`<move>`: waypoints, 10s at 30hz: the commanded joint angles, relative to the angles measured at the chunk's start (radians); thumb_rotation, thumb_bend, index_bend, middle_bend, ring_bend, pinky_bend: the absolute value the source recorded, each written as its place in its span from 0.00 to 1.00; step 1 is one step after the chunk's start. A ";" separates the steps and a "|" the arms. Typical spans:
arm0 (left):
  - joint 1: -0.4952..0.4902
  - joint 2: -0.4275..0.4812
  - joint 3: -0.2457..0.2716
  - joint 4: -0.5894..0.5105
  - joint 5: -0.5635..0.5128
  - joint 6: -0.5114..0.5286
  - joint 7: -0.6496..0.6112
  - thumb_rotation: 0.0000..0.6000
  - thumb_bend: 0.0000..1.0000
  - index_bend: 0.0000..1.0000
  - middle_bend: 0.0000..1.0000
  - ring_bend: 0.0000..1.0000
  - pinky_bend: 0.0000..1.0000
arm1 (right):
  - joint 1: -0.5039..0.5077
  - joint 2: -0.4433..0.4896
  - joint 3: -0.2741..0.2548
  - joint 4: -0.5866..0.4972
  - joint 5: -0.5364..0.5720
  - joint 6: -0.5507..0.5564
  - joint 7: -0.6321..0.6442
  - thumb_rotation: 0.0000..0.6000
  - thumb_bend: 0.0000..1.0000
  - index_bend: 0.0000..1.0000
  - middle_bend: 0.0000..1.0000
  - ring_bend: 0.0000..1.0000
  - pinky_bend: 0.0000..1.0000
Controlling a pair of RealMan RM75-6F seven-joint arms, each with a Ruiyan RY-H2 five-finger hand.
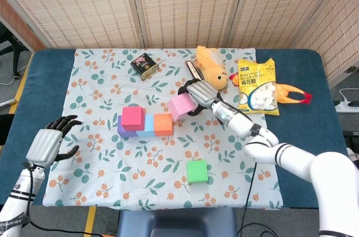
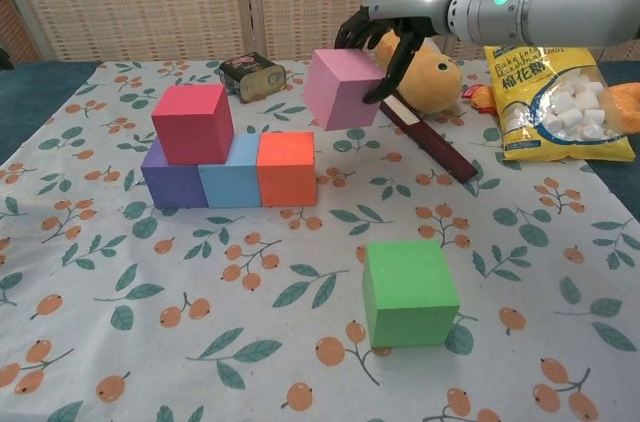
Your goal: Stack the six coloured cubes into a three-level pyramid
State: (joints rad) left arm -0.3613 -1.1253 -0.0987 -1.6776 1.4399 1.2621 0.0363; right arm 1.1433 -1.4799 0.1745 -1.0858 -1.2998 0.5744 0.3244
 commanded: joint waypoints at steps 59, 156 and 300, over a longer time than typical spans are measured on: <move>-0.014 -0.015 0.033 0.042 0.050 -0.015 -0.018 1.00 0.29 0.24 0.15 0.16 0.26 | 0.371 -0.103 0.012 -0.222 1.201 0.111 -0.929 1.00 0.14 0.21 0.37 0.10 0.14; 0.016 -0.009 0.052 0.080 0.093 0.031 -0.139 1.00 0.29 0.24 0.13 0.16 0.25 | 0.437 -0.192 0.083 -0.211 1.351 0.299 -1.184 1.00 0.00 0.50 0.19 0.00 0.00; -0.202 -0.118 0.071 0.273 0.046 -0.329 -0.348 0.83 0.44 0.07 0.00 0.00 0.00 | 0.002 0.132 0.089 -0.436 0.733 -0.118 -0.397 0.00 0.73 0.25 0.00 0.00 0.00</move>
State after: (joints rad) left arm -0.5615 -1.2426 -0.0282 -1.4038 1.4882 0.9358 -0.3152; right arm 1.1362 -1.3454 0.2737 -1.5253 -0.5628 0.4451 -0.0713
